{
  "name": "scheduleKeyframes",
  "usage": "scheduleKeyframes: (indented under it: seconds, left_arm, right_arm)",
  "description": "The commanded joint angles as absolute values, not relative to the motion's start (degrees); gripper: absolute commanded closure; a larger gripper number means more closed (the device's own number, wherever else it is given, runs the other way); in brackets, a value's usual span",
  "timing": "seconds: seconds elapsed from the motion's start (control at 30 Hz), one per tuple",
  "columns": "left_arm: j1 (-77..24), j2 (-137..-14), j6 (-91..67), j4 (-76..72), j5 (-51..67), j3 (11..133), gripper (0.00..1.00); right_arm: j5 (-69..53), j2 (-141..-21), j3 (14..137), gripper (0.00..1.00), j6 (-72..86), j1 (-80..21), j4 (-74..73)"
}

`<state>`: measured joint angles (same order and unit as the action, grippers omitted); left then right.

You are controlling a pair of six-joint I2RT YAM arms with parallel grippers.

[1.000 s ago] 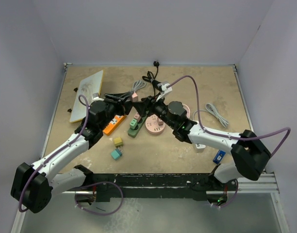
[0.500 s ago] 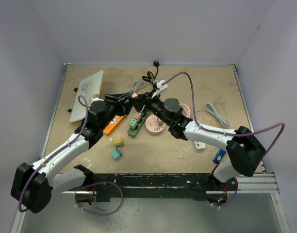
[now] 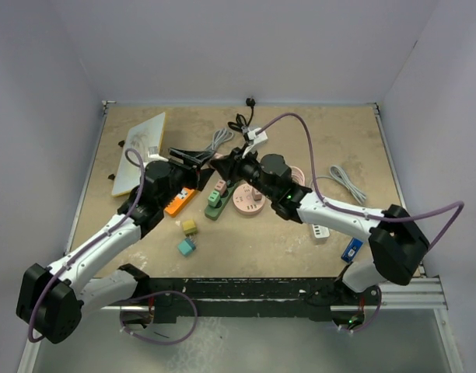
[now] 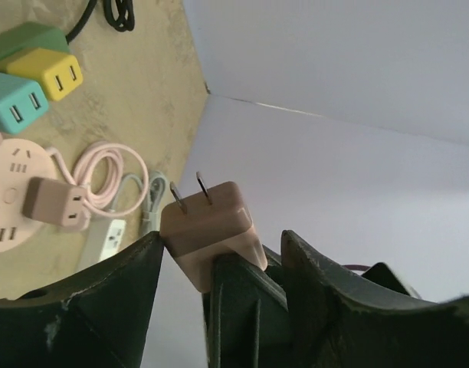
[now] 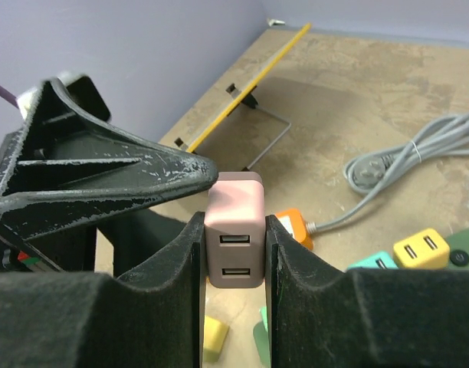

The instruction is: Insert the plug

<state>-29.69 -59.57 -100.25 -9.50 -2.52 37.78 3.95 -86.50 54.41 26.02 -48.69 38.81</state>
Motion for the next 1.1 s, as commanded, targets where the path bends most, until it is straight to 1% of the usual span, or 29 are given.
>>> scheduleKeyframes:
  seconds: [0.0, 0.1, 0.27, 0.37, 0.5, 0.63, 0.9, 1.07]
  left_arm:
    - [-29.7, -56.8, -80.3, -4.9, -2.9, 42.7, 0.40]
    - [-29.7, -54.0, -70.3, -3.1, -4.2, 43.0, 0.40]
    - [-29.7, -47.1, -51.4, 4.6, -11.1, 46.0, 0.40]
    - [-29.7, -43.7, -39.2, 8.2, -13.6, 49.0, 0.40]
    - [-29.7, -40.1, -29.2, 10.6, -15.6, 50.6, 0.40]
    - [-29.7, -36.7, -25.7, 9.4, -17.4, 48.2, 0.41]
    - [-29.7, -31.3, -25.4, 6.5, -22.1, 42.7, 0.41]
    - [-29.7, -30.4, -25.9, 7.3, -22.2, 41.8, 0.41]
  right_arm:
    - [6.2, -80.2, 57.6, 1.00, 27.7, -48.3, 31.6]
    - [6.5, -77.7, 57.7, 1.00, 29.0, -47.6, 23.7]
    - [6.7, -75.6, 59.5, 1.00, 30.6, -45.6, 8.0]
    - [5.8, -77.2, 63.9, 1.00, 29.9, -44.8, -2.3]
    - [3.8, -82.5, 70.2, 1.00, 28.1, -44.2, -14.3]
    - [3.1, -88.9, 76.3, 1.00, 26.9, -43.9, -22.1]
    - [2.0, -102.0, 86.2, 1.00, 24.9, -43.9, -31.4]
    - [4.6, -106.0, 89.2, 1.00, 25.2, -43.9, -34.8]
